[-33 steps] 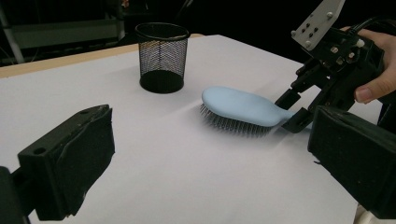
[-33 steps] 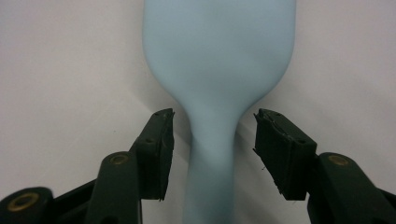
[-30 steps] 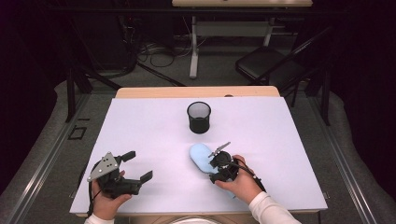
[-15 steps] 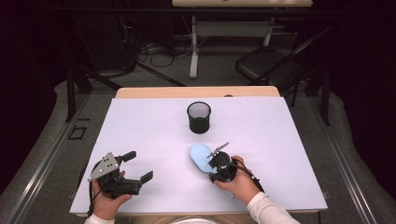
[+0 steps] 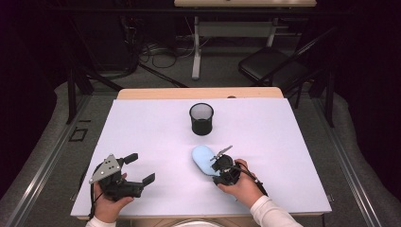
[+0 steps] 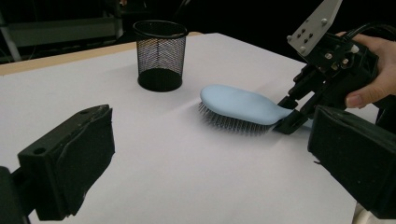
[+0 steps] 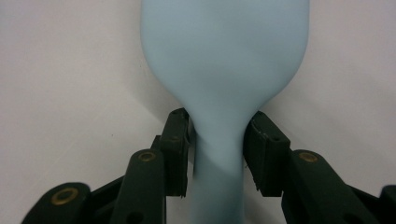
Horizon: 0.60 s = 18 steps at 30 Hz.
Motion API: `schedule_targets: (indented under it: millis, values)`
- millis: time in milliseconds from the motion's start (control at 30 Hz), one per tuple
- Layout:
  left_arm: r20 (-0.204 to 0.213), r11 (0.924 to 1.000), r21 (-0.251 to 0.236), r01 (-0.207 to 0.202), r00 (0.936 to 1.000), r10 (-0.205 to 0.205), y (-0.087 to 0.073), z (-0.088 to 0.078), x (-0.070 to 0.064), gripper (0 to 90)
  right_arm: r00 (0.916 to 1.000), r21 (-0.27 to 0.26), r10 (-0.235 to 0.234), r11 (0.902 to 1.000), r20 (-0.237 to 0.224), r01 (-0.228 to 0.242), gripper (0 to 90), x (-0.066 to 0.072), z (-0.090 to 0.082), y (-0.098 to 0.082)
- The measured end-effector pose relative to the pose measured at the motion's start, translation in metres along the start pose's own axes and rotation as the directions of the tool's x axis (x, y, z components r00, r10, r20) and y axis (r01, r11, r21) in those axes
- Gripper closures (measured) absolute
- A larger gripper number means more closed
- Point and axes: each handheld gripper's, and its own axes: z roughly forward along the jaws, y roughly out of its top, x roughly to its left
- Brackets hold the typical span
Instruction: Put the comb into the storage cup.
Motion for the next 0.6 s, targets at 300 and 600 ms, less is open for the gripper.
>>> schedule_targets:
  millis: [300, 600]
  values:
    - [-0.005, 1.0000, 0.001, -0.002, 1.0000, 0.002, -0.0003, 0.0004, -0.0003, 0.7, 0.9999, -0.009, 0.014, 0.9999, 0.001, -0.014, 66.3, 0.0001, -0.0002, -0.0006]
    - [0.001, 1.0000, -0.001, -0.003, 1.0000, 0.003, -0.0004, 0.0007, -0.0003, 0.6, 0.9999, -0.028, 0.014, 0.9995, 0.005, -0.013, 67.2, 0.0004, 0.0007, -0.0022]
